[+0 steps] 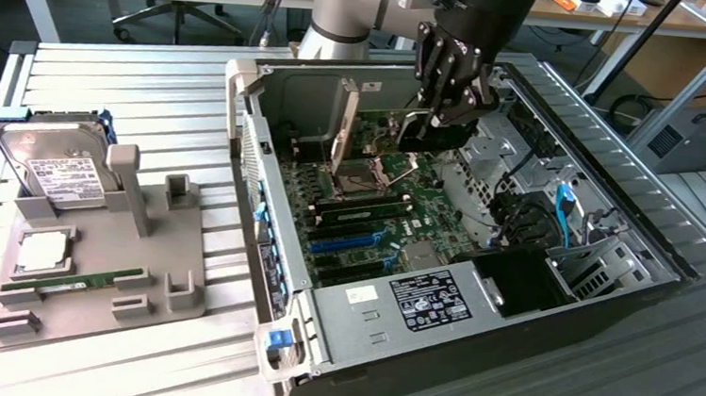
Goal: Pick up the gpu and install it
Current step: 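Insert the gpu into the slot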
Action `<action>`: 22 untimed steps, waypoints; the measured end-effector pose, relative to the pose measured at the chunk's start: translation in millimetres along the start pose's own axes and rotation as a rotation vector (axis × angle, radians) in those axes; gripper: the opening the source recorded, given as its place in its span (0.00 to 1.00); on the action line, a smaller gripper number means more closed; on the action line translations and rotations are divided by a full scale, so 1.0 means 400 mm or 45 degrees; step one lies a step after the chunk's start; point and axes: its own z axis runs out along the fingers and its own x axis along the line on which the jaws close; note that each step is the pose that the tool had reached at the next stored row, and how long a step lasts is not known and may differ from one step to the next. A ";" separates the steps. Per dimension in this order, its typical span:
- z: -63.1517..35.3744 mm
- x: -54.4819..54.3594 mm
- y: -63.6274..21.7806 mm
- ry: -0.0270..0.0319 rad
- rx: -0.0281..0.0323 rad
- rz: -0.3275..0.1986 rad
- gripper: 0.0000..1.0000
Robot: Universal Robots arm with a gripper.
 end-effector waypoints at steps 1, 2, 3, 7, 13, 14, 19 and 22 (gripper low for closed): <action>0.001 0.000 0.000 0.0002 -0.0001 0.000 0.27; 0.001 0.000 0.000 0.0003 -0.0002 0.000 0.27; 0.001 0.000 0.000 -0.0001 -0.0001 0.000 0.27; 0.001 0.000 0.000 -0.0036 -0.0001 0.000 0.27; 0.003 0.000 0.000 -0.0067 -0.0001 0.000 0.27; 0.003 0.000 0.000 -0.0067 -0.0002 0.000 0.27; 0.006 0.000 0.000 -0.0093 -0.0001 0.000 0.27; 0.007 0.000 0.000 -0.0109 -0.0002 0.000 0.27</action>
